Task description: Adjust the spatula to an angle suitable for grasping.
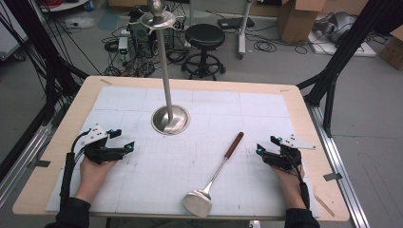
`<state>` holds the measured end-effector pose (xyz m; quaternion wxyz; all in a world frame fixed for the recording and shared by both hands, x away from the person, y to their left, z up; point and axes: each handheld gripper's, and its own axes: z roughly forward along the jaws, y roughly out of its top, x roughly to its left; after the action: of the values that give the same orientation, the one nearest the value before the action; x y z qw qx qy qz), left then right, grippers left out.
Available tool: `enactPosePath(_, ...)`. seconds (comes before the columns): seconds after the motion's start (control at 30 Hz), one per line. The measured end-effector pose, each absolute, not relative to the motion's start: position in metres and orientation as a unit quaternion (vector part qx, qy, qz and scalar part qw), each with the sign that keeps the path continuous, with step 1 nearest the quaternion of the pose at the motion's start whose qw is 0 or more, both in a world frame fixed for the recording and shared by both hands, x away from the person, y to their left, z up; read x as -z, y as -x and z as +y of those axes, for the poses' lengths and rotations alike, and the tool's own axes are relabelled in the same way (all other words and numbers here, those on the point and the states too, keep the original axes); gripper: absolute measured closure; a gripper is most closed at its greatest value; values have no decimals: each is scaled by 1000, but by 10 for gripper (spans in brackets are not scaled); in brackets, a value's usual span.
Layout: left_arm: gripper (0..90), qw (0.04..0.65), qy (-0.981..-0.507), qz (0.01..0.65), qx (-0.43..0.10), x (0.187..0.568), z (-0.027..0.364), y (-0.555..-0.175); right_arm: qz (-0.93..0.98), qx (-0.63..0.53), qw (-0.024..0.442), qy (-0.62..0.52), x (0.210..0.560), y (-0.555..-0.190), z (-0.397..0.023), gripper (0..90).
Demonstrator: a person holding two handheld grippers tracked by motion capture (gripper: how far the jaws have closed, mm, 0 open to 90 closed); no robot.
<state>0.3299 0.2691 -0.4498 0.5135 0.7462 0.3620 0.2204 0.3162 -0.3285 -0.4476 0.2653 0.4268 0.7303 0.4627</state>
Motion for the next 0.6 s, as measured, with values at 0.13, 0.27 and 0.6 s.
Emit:
enactPosePath(0.13, 232, 512, -748, 358, -223, 450, 268, -329, 731, -461, 265, -427, 448, -316, -328, 304)
enactPosePath(0.27, 232, 510, -751, 354, -225, 450, 268, -329, 730, -462, 265, -427, 448, -317, -329, 304)
enactPosePath(0.6, 232, 508, -752, 352, -228, 450, 267, -328, 731, -460, 270, -425, 447, -316, -328, 302)
